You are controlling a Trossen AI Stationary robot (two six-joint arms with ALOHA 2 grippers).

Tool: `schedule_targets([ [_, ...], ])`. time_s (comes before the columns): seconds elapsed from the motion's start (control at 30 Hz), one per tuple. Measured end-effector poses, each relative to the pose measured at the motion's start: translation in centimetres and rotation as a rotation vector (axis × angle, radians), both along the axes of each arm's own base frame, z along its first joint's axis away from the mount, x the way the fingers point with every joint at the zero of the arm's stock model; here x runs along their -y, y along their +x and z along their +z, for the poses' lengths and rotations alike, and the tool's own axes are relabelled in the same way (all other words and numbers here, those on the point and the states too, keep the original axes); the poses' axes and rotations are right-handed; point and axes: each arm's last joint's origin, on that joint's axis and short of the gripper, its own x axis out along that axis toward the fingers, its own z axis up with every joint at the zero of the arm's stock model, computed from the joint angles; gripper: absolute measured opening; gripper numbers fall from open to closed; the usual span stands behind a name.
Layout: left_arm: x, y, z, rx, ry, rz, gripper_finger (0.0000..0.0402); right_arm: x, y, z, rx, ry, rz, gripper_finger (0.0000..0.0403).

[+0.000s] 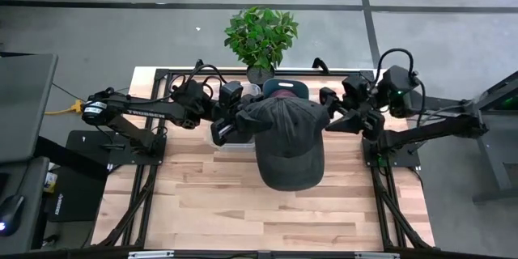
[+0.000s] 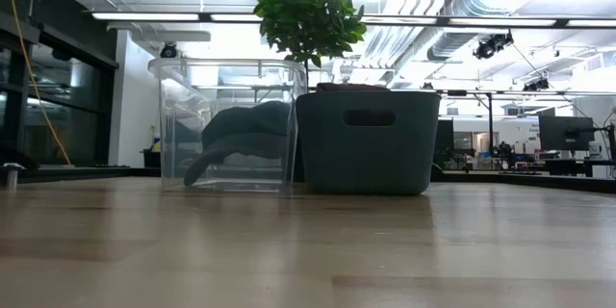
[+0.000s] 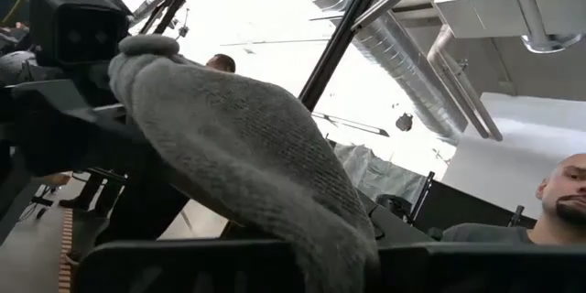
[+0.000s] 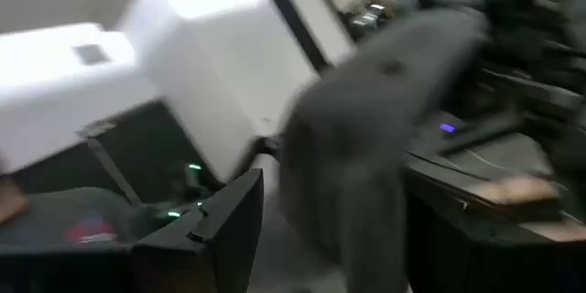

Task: Pick & Place hat
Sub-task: Put the black cap into the blue bin

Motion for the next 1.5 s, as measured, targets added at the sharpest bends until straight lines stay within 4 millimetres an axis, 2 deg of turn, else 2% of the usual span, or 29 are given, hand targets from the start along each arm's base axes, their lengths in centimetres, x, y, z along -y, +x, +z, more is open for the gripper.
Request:
schedule_targets([
  [0.2, -0.1, 0.0, 0.0, 0.005, 0.003, 0.034, 0.0, 0.2, -1.3, 0.1, -0.033, 0.015, -0.034, 0.0213],
  [0.57, -0.2, 0.1, 0.0, 0.008, 0.009, 0.074, 0.0, 0.0, -2.3, -0.8, -0.16, 0.015, -0.027, 0.0213],
  [0.97, -0.2, 0.2, -0.2, -0.012, 0.012, 0.081, 0.0, 0.0, -2.6, -3.8, -0.454, -0.005, -0.023, 0.0213],
  [1.1, -0.6, 0.0, -0.4, -0.073, 0.053, 0.127, 0.0, 0.0, -2.7, -4.4, -0.509, -0.037, -0.048, 0.0213],
  [1.37, -2.6, -2.0, 0.0, -0.32, 0.094, 0.175, 0.0, 0.2, -3.0, -5.5, -0.612, -0.08, -0.125, 0.0213],
  [1.5, -3.2, -2.9, 0.3, -0.407, 0.169, 0.194, 0.0, 0.2, -3.2, -5.8, -0.646, -0.094, -0.143, 0.0213],
])
